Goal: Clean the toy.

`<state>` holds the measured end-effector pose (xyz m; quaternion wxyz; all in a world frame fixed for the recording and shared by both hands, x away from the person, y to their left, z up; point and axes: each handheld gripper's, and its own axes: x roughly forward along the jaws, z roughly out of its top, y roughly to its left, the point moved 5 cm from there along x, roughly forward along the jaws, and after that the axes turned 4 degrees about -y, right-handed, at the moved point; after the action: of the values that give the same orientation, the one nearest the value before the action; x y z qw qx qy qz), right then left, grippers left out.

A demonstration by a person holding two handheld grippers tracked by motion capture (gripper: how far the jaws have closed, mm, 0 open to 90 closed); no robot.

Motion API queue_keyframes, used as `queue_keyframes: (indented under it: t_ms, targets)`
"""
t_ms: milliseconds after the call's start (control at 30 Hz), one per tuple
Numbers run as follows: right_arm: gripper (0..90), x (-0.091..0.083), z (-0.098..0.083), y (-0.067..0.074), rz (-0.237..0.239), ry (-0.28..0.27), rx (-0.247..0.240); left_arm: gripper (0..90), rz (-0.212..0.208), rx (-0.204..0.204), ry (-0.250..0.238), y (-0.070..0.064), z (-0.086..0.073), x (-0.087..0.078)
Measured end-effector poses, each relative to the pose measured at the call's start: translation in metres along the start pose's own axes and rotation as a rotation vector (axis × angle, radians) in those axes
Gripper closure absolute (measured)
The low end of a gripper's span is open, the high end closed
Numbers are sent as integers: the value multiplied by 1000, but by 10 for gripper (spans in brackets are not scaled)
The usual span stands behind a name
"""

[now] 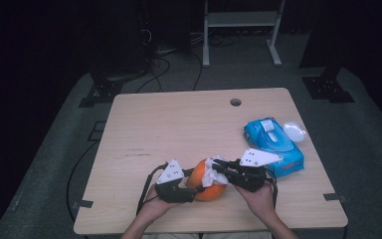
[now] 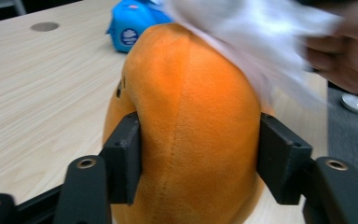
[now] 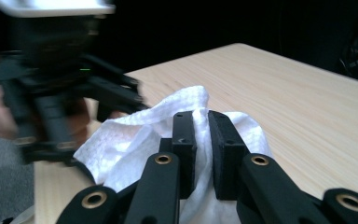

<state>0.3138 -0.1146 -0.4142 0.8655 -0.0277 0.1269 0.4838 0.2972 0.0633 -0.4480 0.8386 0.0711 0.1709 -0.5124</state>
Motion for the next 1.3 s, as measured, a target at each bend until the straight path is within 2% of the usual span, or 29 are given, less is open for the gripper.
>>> queue_keyframes:
  t_ms: [67,167,267,333,367,467,567,633,700,733,800,867,933,1000,1100,1167,1233,1300]
  targets:
    - [809,-2,-2,-6,-5,2,24,332,-8,4,2,-1,1,0]
    - [808,-2,-4,-8,-6,7,28,213,15,4,-2,4,1,0]
    - [808,-1,-5,-10,-4,8,35,93,36,-25,3,9,-2,4]
    - [808,-1,-5,-11,-7,9,34,99,21,-32,9,8,-3,7]
    - [808,-1,-5,-12,-6,8,37,152,9,-36,5,6,-3,8]
    - [808,-1,-5,-10,-16,6,35,309,54,-4,10,1,-1,9]
    - [809,0,0,2,-15,3,-15,350,76,-29,3,1,-1,10]
    - [809,3,3,13,21,5,-35,352,80,-39,4,1,-1,11]
    - [809,6,5,18,9,18,-77,355,79,-36,0,-1,-1,12]
    - [809,5,5,16,10,18,-72,356,75,-35,0,-2,-1,12]
    - [808,2,3,7,14,8,-26,358,71,-24,1,-3,-1,12]
    - [808,-3,1,-5,-17,8,9,358,61,-8,2,-7,-2,13]
    - [808,-6,-2,-13,-27,12,34,347,44,15,7,-10,-1,14]
    - [807,-7,-3,-16,-27,22,36,290,24,15,6,-9,0,13]
    - [807,-7,-4,-16,-23,26,32,188,28,0,-6,-4,0,13]
    - [807,-7,-4,-16,-21,25,34,185,25,-13,-8,-4,-2,15]
    - [806,-6,-3,-12,-23,28,26,246,36,6,-1,-5,-3,15]
    - [806,-5,0,-4,-21,27,0,280,37,7,-3,-6,-2,15]
